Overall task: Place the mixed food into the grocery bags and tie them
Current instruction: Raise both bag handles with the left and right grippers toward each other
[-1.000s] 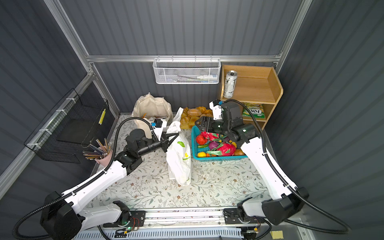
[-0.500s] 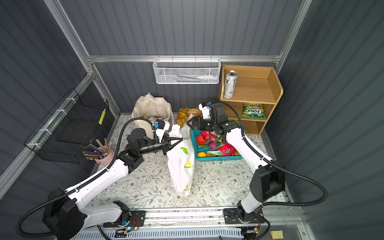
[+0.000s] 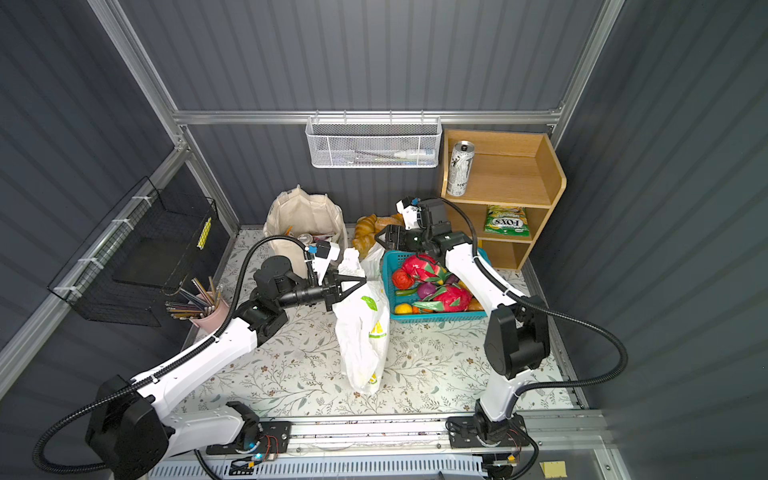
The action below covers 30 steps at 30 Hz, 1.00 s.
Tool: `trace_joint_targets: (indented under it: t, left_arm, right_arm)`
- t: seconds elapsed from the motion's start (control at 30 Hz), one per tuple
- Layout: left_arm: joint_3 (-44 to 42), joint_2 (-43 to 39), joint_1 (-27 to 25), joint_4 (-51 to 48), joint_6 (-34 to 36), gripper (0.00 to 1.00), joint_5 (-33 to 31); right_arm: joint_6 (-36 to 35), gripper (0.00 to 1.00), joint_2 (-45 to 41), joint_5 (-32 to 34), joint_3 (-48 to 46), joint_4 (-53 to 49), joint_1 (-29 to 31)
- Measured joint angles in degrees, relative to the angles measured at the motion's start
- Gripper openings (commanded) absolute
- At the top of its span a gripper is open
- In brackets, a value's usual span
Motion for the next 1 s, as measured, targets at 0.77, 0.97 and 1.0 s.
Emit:
trace_joint_targets:
  t: [0.77,0.97,1.0]
  left_arm:
    - [2.9,-0.5,15.8,-4.4,-4.0,0.0,-9.8]
    - [5.3,0.0,15.6,-11.0,0.0,0.07,-19.3]
    - [5.3,0.3,15.6,-11.6,0.4,0.14,-20.5]
  right_arm:
    - [2.8,0.0,-21.6,11.1,-6.2,0.9,6.8]
    - [3.1,0.0,-27.8,24.1,-12.6,-1.7,17.6]
    - [3.1,0.0,-27.8,26.5,-13.0,-1.9,19.5]
